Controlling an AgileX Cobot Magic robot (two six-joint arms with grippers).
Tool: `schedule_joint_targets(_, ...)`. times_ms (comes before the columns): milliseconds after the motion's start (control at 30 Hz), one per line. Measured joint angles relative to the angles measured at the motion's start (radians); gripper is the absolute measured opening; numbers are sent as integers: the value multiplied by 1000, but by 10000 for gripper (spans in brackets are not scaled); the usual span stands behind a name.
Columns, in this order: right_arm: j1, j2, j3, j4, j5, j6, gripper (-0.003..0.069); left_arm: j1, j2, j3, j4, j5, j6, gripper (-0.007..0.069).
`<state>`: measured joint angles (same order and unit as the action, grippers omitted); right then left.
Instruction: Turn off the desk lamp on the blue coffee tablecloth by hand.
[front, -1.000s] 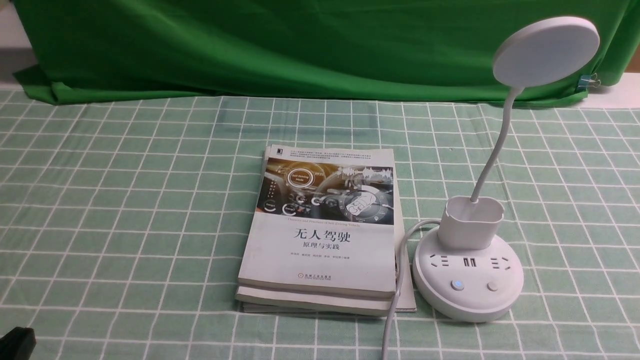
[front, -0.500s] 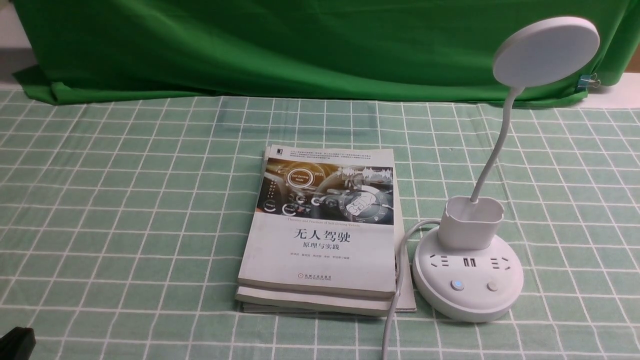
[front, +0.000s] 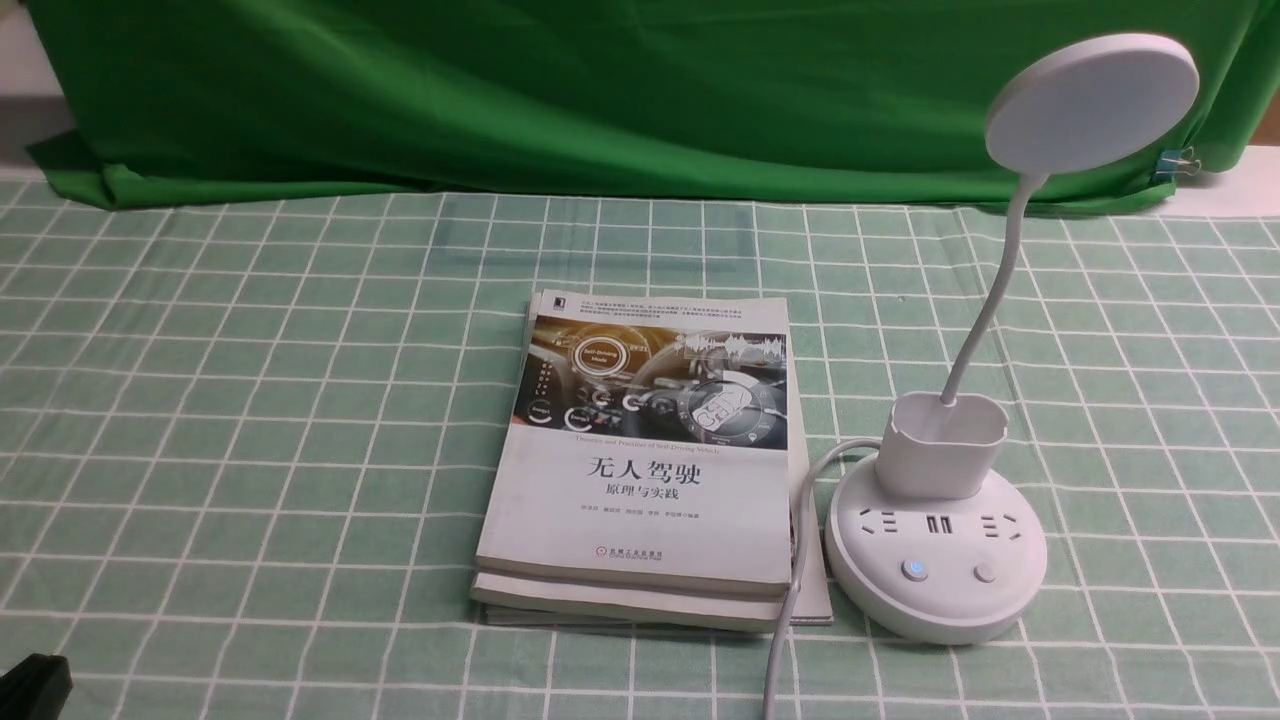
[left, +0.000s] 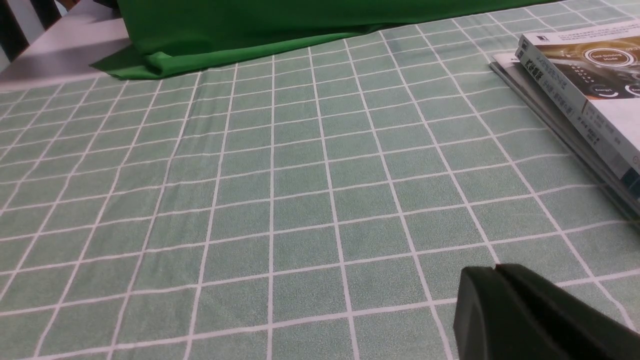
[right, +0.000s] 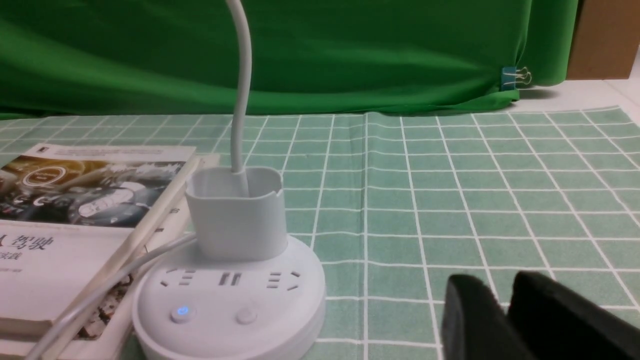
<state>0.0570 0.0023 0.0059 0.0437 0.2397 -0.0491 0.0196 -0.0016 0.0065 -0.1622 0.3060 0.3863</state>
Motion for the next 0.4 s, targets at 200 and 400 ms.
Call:
schedule_joint_targets(200, 0, 0, 0, 0, 1, 0, 154, 0, 0, 0, 0, 0, 0, 0)
schedule_joint_targets(400, 0, 0, 0, 0, 3, 0, 169, 0, 0, 0, 0, 0, 0, 0)
